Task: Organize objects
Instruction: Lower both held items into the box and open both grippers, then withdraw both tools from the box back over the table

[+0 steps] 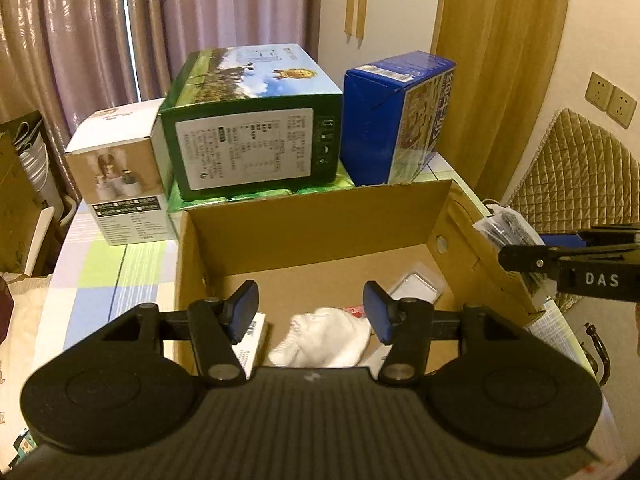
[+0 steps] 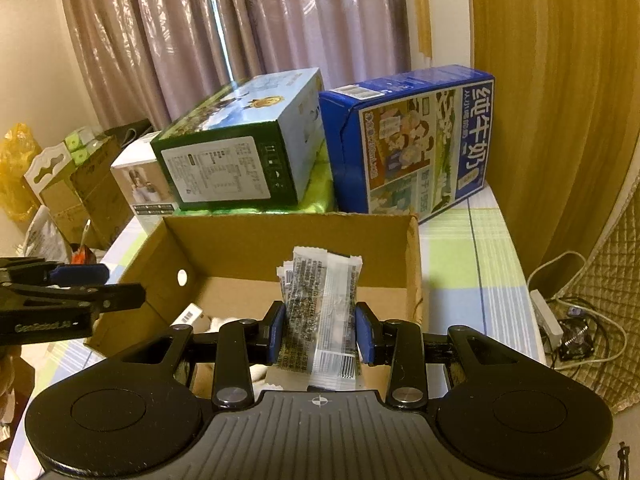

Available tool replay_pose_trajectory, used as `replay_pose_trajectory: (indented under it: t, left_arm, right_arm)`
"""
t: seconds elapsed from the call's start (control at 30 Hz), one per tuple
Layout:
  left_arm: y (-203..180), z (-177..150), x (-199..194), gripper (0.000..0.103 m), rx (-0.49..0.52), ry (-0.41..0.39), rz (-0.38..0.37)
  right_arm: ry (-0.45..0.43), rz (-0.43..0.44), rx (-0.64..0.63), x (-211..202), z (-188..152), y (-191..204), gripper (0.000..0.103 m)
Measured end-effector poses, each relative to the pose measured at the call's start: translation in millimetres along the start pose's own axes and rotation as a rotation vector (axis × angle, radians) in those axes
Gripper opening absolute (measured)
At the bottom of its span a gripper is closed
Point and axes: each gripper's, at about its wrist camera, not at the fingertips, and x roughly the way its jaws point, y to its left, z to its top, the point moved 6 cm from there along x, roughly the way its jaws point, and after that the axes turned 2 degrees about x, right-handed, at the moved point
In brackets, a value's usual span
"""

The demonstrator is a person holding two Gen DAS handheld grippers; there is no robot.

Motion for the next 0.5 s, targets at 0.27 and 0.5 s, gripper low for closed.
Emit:
replay_pose_trajectory:
  t: [0.27,0.5]
  left_arm:
    - [11.4,-10.8,-15.1,0.062,-0.033,-0.015,-0.004]
    - [14.2,-35.3,-36.7,0.067,-0.073,-0.027,-0.013]
  right_arm:
    - [-0.089,0.027,0.068,3.9,10.8,-2.6,0.075]
    - [-0.074,0.026,0.063,-19.9,-9.6,-2.9,0.076]
